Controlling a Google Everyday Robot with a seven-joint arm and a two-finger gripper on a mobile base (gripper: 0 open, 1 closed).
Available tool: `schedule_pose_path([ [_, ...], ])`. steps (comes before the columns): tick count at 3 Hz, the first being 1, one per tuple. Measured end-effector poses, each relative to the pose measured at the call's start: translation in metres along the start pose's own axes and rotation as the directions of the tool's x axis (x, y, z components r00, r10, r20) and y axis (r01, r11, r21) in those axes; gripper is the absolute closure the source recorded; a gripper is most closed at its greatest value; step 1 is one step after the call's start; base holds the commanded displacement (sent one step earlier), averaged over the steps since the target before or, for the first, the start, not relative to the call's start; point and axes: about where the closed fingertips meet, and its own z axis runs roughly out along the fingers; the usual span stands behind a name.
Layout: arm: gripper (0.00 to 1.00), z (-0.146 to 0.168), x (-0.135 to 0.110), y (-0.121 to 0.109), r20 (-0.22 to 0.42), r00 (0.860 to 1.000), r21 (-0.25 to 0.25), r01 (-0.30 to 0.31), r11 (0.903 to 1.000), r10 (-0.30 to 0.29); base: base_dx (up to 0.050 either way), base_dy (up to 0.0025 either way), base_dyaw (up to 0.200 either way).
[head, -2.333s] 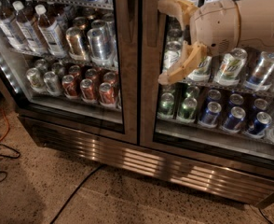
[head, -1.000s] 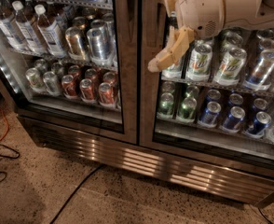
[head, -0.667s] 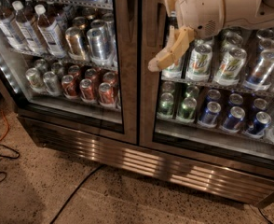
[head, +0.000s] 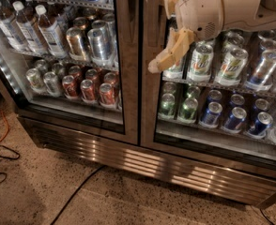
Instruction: Open right fridge door
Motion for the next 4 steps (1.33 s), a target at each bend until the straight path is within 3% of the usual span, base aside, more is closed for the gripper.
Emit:
schedule_pose_path([
  [1,0.0,-0.002,0.002,-0.004,0.0,1.0,0.0,0.0,1.0,0.0,0.0,0.0,0.0],
  [2,0.0,-0.002,0.013,-0.023,0.0,1.0,0.0,0.0,1.0,0.0,0.0,0.0,0.0],
  [3,0.0,-0.001,0.014,-0.023,0.0,1.0,0.0,-0.001,1.0,0.001,0.0,0.0,0.0],
  [4,0.0,0.011,0.035,-0.021,0.01,0.998,-0.024,-0.055,0.9982,0.055,0.0,0.0,0.0],
])
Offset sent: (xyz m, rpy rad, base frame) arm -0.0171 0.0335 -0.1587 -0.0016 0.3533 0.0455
